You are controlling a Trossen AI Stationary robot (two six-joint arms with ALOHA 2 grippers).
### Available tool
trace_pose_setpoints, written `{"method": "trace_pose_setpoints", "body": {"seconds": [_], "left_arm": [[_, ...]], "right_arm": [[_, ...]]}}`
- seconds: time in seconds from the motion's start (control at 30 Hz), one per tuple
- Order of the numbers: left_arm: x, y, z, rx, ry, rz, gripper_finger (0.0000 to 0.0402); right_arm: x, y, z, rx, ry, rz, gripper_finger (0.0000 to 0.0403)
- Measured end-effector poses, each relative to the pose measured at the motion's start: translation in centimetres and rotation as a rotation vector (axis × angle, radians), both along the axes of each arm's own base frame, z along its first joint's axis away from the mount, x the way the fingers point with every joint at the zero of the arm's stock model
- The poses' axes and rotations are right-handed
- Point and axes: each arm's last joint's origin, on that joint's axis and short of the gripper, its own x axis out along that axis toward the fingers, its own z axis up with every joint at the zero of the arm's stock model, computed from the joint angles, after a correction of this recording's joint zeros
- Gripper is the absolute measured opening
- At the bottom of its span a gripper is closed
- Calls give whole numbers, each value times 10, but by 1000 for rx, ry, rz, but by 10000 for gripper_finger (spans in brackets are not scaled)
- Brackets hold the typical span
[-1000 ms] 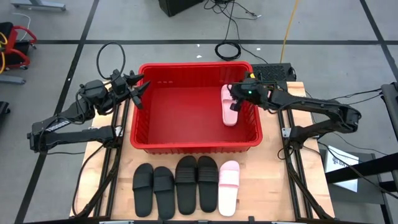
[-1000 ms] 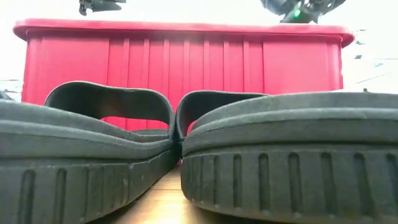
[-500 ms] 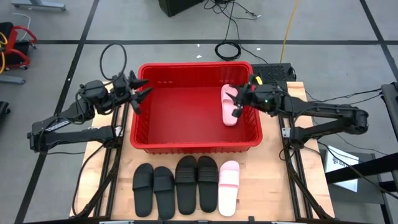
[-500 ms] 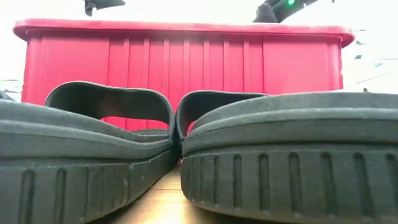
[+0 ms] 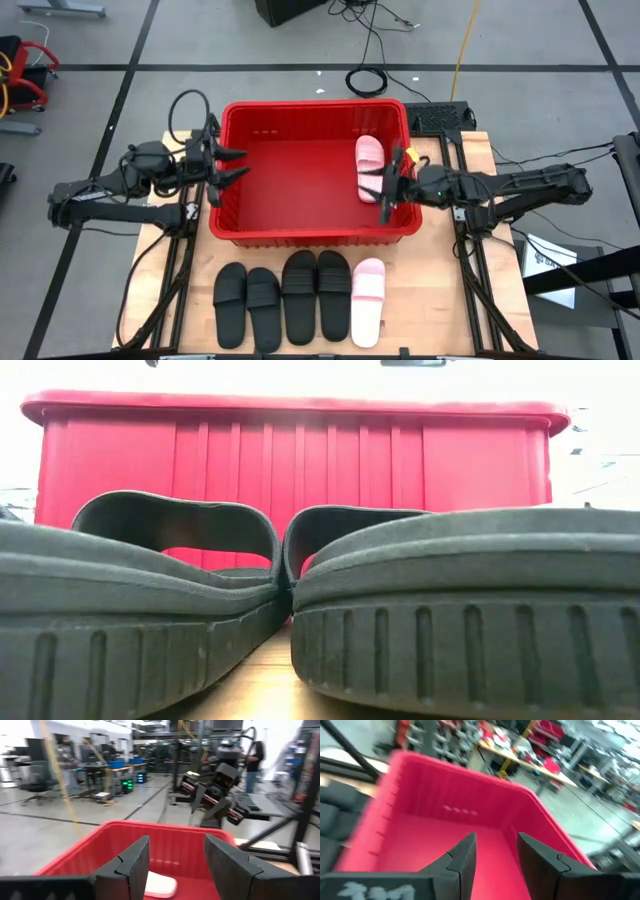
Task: Pick and place slides into bin
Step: Put the pink slipper into the red bin
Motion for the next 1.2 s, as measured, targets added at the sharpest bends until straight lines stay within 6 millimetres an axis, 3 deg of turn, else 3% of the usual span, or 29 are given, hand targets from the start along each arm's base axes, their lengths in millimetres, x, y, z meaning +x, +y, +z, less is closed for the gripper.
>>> {"method": "trace_pose_setpoints", "body": {"seconds": [0.33, 0.57, 0.87, 1.07, 1.2], "left_arm": [[5, -30, -1, 30, 11, -206, 189], [24, -55, -5, 38, 14, -348, 189], [46, -91, -14, 49, 30, -499, 189], [48, -105, -11, 65, -27, -564, 189], [45, -109, -13, 36, -5, -594, 189]], "right_arm": [[-8, 58, 12, 17, -126, 243, 130], [-20, 88, 16, 38, -169, 375, 130], [-26, 116, 13, 115, -169, 562, 130], [-26, 130, 12, 115, -178, 786, 130], [-24, 132, 9, 171, -164, 802, 130]]}}
